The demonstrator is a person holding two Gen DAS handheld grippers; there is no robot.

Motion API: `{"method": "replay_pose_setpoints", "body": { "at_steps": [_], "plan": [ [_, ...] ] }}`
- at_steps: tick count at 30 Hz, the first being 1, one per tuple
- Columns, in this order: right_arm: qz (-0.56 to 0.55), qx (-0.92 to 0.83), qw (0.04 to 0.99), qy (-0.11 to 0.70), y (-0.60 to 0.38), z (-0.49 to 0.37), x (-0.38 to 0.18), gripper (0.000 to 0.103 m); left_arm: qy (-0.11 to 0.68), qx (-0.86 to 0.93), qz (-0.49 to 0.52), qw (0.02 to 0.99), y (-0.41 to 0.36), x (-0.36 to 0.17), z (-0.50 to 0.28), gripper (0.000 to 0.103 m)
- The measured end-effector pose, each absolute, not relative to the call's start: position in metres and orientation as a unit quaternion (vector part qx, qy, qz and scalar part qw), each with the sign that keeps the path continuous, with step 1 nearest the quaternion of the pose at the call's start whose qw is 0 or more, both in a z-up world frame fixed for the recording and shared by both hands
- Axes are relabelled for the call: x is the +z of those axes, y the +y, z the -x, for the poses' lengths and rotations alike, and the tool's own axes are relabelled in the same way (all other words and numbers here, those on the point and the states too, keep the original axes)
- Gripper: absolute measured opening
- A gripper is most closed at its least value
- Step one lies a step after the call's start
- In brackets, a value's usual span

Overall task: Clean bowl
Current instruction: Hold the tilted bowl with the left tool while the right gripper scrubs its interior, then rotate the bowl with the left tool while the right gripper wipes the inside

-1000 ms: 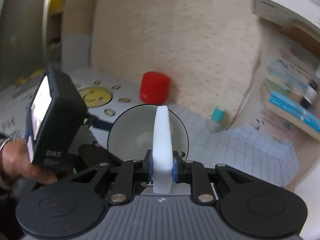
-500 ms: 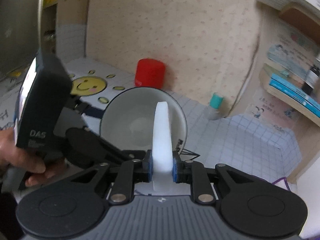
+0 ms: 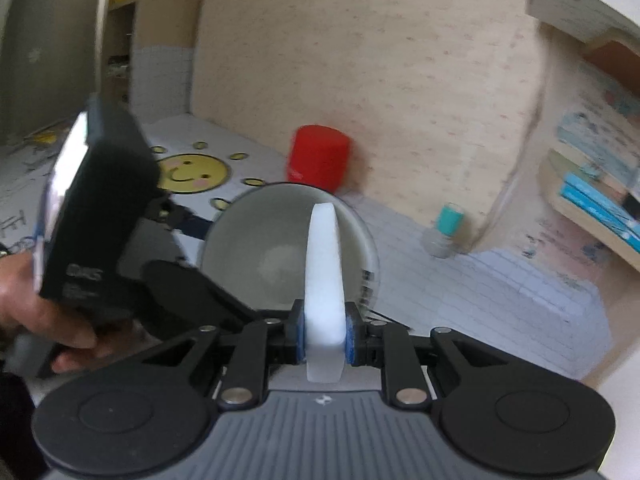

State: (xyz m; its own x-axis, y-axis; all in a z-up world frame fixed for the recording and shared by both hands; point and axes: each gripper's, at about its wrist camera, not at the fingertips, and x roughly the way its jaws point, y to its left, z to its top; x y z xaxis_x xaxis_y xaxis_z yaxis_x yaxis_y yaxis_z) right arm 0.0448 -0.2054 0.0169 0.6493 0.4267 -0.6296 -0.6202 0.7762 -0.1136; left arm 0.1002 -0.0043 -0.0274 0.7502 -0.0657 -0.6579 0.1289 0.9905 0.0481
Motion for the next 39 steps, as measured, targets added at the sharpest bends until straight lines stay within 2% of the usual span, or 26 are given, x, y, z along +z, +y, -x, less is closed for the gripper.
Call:
{"method": "replay_pose_setpoints", "body": {
  "at_steps": [13, 17, 24, 30, 39],
  "plan": [
    [0.175, 0.319, 0.885, 0.290, -0.186, -0.036, 0.018, 0.018, 0.348, -0.047, -0.041, 0.936, 0.003, -0.025, -0.095, 0.102],
    [0.174, 0.310, 0.889, 0.290, -0.190, -0.034, 0.019, 0.018, 0.350, -0.056, -0.028, 0.934, 0.008, -0.024, -0.093, 0.091],
    [0.169, 0.292, 0.894, 0.293, -0.195, -0.034, 0.017, 0.018, 0.352, -0.058, -0.018, 0.934, 0.012, -0.024, -0.091, 0.087],
    [0.168, 0.302, 0.893, 0.290, -0.187, -0.035, 0.021, 0.018, 0.349, -0.062, -0.018, 0.935, 0.013, -0.022, -0.086, 0.077],
    [0.169, 0.305, 0.891, 0.291, -0.191, -0.031, 0.020, 0.018, 0.351, -0.052, -0.015, 0.935, 0.017, -0.020, -0.078, 0.073]
  ]
}}
